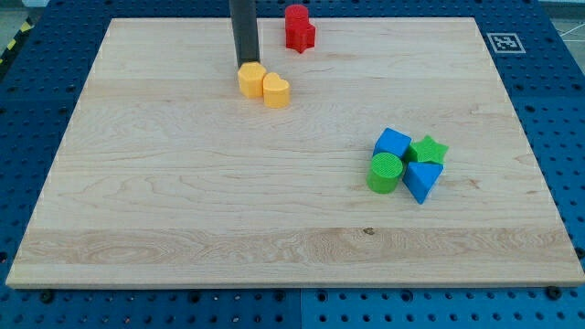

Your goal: Slide the yellow heart slightly right

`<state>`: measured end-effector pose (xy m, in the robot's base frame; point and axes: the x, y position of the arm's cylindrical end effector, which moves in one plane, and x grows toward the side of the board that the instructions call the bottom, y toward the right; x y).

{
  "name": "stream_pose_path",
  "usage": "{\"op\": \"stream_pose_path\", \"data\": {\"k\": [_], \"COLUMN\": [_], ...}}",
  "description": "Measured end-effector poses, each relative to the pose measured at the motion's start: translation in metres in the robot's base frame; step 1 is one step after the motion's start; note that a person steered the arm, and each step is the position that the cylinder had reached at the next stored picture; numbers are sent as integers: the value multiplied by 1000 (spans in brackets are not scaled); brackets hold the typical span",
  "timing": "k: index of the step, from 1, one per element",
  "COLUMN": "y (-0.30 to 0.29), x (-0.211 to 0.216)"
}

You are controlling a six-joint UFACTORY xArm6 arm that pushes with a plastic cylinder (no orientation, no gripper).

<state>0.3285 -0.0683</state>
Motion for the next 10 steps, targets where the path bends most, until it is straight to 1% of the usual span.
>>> {"op": "stream_pose_path", "data": {"k": [1, 2, 3, 4, 5, 7, 8, 10], "y": [0, 0, -1, -14, -13, 16, 44, 79], "x": [56, 75, 60, 35, 29, 29, 27, 10]}}
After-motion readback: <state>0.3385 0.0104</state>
